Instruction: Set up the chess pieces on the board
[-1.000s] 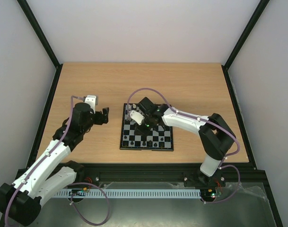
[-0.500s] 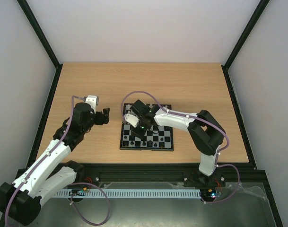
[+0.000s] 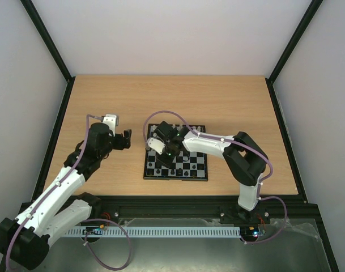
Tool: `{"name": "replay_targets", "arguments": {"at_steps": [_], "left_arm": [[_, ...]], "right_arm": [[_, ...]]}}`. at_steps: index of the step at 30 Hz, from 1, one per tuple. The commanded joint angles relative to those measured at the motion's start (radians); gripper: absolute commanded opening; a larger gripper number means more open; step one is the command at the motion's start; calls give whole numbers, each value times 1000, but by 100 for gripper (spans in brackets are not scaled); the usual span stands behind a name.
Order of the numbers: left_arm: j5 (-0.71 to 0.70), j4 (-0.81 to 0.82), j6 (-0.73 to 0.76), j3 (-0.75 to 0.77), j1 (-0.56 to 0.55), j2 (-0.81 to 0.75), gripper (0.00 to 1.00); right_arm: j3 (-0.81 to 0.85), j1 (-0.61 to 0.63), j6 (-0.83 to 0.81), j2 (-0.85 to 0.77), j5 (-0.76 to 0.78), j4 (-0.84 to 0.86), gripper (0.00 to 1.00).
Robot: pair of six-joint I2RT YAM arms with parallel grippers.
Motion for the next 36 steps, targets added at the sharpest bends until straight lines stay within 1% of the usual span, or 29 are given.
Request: {"name": "replay_targets", "arguments": {"at_steps": [1, 4, 11, 13, 16, 18, 19, 22, 27, 32, 36], "left_arm": [[9, 7, 11, -10, 6, 3, 92], [11, 7, 11, -10, 7, 5, 92], [15, 6, 12, -10, 7, 8, 92], [14, 10, 12, -12, 7, 2, 93], [22, 16, 9, -17, 7, -4, 95], [23, 21, -13, -18, 7, -10, 99], [20, 25, -33, -20, 7, -15, 99], [25, 42, -72, -24, 7, -16, 99], [49, 21, -5, 3, 9, 0, 99], [53, 34, 15, -18, 9, -35, 99], [49, 30, 17, -19, 9, -34, 99]], "right_arm": [[23, 15, -9, 23, 0, -54, 3], [23, 17, -9, 25, 6, -54, 5], [34, 16, -6, -6, 15, -61, 16], [33, 11, -15, -39, 5, -66, 22], [19, -14, -19, -100, -22, -71, 27], [2, -41, -17, -143, -42, -72, 29], [-10, -59, -13, -171, -45, -68, 29], [-52, -126, 5, -221, -3, -28, 30], [-95, -223, 34, -227, 53, 14, 27], [-110, -239, 31, -178, 87, 22, 22], [-90, -239, 35, -130, 83, 19, 22]]}}
